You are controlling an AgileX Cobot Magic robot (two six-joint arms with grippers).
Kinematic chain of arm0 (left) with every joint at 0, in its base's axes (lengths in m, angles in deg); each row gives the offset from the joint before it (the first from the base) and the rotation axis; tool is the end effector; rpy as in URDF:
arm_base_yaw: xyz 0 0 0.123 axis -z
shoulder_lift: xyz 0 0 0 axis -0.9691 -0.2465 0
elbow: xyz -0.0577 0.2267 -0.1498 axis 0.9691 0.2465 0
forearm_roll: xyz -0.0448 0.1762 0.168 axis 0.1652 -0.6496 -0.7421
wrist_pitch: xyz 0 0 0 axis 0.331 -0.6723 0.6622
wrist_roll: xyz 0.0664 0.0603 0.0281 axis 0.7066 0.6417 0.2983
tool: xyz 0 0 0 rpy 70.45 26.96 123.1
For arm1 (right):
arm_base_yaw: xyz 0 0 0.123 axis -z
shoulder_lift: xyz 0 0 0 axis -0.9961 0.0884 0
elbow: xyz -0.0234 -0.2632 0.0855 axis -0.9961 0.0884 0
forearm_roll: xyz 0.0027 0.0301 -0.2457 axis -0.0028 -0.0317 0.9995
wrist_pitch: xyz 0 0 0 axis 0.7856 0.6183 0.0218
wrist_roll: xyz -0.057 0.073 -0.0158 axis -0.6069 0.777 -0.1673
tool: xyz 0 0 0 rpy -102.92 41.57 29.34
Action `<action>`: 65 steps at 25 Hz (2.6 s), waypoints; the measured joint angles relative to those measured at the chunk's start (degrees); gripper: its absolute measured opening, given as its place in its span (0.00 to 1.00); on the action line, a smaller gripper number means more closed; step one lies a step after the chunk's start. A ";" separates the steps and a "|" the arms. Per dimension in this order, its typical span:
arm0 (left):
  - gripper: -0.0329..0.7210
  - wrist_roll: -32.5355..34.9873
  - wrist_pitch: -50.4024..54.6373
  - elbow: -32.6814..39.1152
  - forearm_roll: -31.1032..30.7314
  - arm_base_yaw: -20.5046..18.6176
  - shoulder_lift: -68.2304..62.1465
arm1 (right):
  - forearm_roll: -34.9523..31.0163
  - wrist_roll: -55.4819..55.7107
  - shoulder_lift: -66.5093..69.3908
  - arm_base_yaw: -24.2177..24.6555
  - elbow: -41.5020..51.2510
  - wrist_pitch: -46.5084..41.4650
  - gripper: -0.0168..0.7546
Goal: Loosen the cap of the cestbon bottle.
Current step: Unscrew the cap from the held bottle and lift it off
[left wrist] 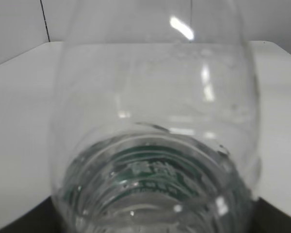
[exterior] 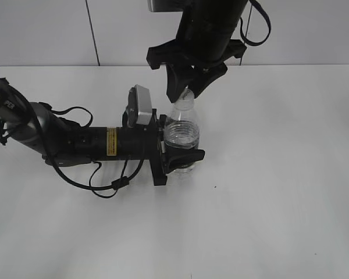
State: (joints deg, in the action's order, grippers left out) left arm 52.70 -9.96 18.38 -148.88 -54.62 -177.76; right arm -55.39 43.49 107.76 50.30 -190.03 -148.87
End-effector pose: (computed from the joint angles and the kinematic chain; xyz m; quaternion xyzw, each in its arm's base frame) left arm 0.3446 -0.2198 0.0534 0.5166 0.5664 -0.4110 0.4933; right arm 0.3456 0.2612 0.2563 -0.2953 0.9418 0.1325 0.0907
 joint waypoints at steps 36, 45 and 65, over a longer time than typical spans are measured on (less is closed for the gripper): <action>0.58 0.17 -0.23 -0.06 -0.93 0.00 0.00 | -0.53 -48.98 0.00 0.00 -0.05 -0.05 0.41; 0.58 0.17 -0.24 -0.06 -0.85 0.00 0.00 | 2.40 -61.14 -0.05 -0.37 -0.05 -0.17 0.41; 0.58 0.11 -0.75 -0.36 -1.36 -0.05 0.00 | 5.00 -86.40 -0.24 -0.48 -0.05 -0.88 0.41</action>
State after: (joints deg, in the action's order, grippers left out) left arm 52.81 -10.71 18.01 -150.24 -54.67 -177.76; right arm -50.39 -42.91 107.51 49.81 -190.08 -149.76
